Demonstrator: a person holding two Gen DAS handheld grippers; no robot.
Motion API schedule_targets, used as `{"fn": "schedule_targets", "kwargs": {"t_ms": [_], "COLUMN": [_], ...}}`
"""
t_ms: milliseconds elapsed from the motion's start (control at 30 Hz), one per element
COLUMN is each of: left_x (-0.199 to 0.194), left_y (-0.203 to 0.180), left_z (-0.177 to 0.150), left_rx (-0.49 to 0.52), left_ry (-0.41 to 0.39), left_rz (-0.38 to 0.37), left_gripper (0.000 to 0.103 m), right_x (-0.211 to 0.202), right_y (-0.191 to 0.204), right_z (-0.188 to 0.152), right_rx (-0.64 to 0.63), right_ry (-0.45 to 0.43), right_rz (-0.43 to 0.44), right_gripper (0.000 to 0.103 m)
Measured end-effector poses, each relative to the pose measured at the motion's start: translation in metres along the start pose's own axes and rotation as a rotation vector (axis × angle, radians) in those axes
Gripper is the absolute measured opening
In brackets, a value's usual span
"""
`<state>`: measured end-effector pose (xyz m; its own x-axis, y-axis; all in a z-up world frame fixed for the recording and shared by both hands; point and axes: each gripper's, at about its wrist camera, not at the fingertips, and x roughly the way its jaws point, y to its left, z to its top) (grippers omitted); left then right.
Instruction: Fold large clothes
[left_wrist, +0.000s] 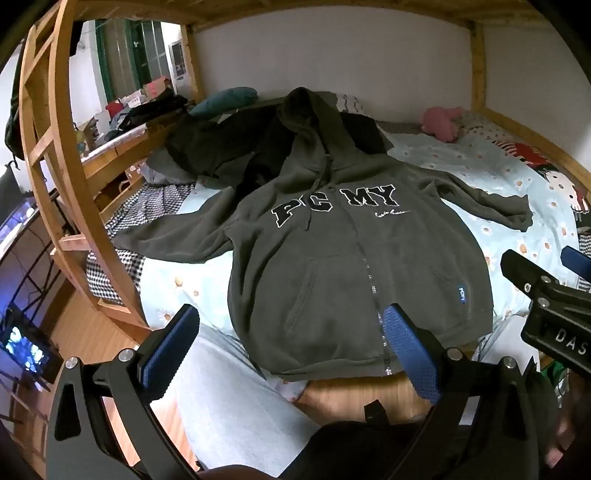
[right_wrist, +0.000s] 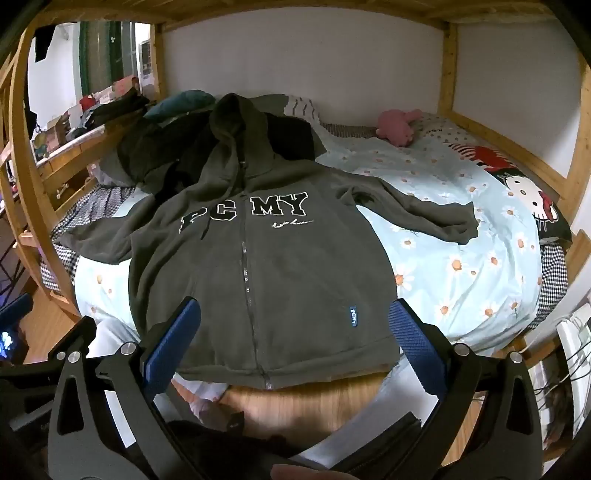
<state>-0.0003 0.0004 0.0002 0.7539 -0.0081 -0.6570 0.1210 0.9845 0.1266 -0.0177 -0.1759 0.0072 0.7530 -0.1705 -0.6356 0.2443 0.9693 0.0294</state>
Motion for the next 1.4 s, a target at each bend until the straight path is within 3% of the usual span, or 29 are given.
{"fn": "schedule_targets", "kwargs": {"t_ms": [1400], "left_x": [0.0021], "left_y": [-0.0011], "left_z": [-0.0007], "left_rx": [0.016], "left_ry": [0.013], "left_rz": [0.015], "left_gripper": [0.097], "right_x": [0.0014], "right_y": [0.0040], "right_z": [-0.0013], "right_rx": [0.002], "right_ry": [0.009], "right_rz": [-0.001], "right_gripper": [0.100]}}
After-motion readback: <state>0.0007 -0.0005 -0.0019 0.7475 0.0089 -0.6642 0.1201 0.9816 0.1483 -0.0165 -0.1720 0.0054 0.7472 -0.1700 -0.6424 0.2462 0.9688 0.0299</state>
